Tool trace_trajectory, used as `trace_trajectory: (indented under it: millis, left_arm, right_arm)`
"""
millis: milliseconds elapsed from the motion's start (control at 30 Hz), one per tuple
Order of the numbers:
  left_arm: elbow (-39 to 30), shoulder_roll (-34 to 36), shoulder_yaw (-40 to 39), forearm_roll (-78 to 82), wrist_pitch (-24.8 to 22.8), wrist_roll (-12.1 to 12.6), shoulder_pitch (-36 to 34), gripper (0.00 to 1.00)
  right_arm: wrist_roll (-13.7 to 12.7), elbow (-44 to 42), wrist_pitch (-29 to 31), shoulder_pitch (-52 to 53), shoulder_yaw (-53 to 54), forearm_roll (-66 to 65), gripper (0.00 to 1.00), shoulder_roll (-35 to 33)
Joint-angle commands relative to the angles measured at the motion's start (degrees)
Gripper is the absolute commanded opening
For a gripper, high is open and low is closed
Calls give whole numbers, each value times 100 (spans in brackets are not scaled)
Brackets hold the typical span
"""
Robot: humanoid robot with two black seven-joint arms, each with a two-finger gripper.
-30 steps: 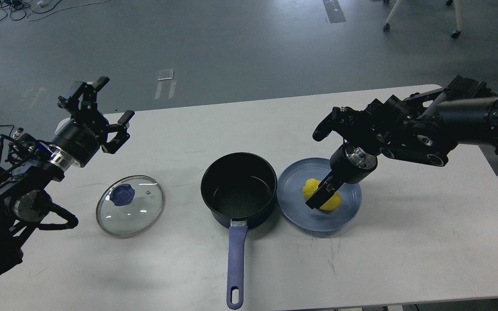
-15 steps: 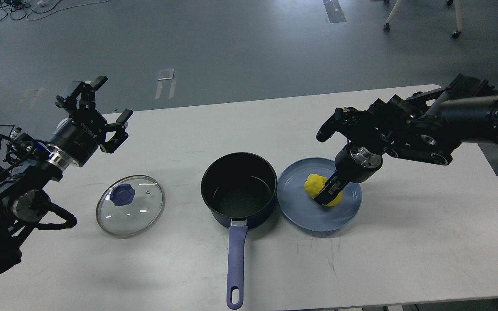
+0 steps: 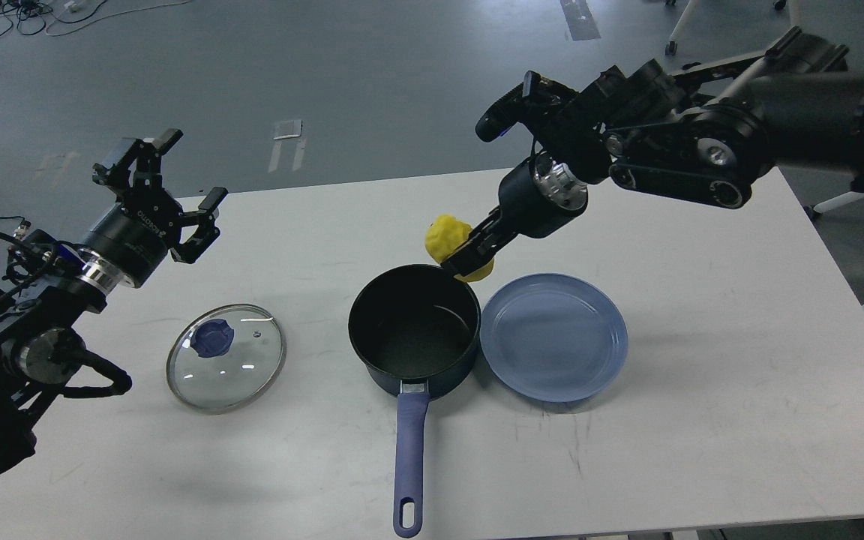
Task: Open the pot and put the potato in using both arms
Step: 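Lift the potato and lower it into the open pot, then release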
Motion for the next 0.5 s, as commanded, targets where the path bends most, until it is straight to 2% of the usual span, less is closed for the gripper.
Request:
trace_trajectory:
  millis: [0, 67, 200, 333, 467]
  left_arm:
    - [0, -3, 2, -2, 0, 0, 0, 98]
    - [0, -3, 2, -2, 0, 0, 0, 98]
    - [0, 6, 2, -2, 0, 0, 0, 98]
    - [0, 76, 2, -2, 0, 0, 0, 98]
    - [0, 76, 2, -2, 0, 0, 8, 98]
  right_arm:
    - [1, -102, 0, -118, 1, 135, 40, 351]
    - [1, -243, 0, -311, 1, 135, 40, 535]
    - [1, -454, 0, -566, 10, 144, 61, 659]
    - [1, -516, 0, -628, 18, 144, 72, 659]
    - [1, -516, 0, -654, 45, 161, 90, 659]
